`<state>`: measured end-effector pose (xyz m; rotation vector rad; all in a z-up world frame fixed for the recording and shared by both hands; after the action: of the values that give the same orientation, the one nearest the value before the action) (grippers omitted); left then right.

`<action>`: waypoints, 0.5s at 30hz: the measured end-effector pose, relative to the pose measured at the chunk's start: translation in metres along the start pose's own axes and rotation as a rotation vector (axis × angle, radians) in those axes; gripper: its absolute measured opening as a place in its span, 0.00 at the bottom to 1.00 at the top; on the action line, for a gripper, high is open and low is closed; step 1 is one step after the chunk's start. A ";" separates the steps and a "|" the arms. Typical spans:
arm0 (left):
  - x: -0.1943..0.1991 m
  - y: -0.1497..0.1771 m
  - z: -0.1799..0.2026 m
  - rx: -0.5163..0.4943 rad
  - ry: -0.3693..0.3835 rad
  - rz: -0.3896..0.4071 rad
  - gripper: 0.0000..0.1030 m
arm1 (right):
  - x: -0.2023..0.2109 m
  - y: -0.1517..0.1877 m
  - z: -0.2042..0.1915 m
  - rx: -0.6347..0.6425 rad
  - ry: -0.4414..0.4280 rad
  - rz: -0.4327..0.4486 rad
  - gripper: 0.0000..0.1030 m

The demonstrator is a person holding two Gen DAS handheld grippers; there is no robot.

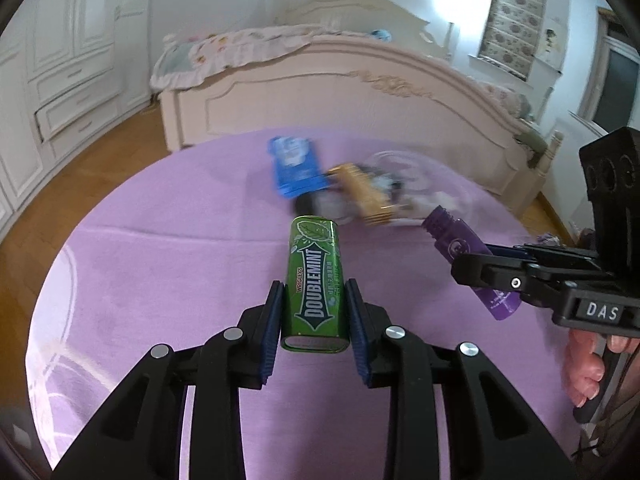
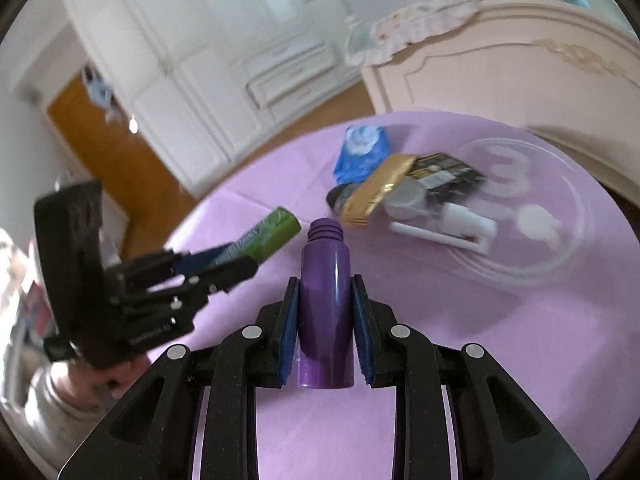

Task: Collect trash
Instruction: 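Carry the gum box and bottle over the black bin and open both tools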

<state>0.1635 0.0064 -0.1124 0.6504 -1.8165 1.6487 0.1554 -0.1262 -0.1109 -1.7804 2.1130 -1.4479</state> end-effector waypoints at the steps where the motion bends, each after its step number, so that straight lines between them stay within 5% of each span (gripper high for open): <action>1: 0.004 -0.002 0.007 -0.009 0.008 0.009 0.30 | 0.013 0.002 0.002 -0.015 0.003 0.029 0.25; 15: 0.058 -0.044 0.161 -0.179 0.195 0.156 0.30 | 0.182 0.014 0.070 -0.170 0.175 0.355 0.25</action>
<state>0.1373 -0.1561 -0.0488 0.2667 -1.8812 1.5637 0.1198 -0.3130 -0.0661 -1.2648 2.5444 -1.4074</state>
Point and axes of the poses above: each gripper's, at about its wrist camera, not at the fingertips, and x roughly against the way its jaws point, z to its right, y to its underside, the point moved 9 cm from there along -x, roughly the way its jaws point, and after that the axes turned 13 degrees about -y, right-handed, at the moved point
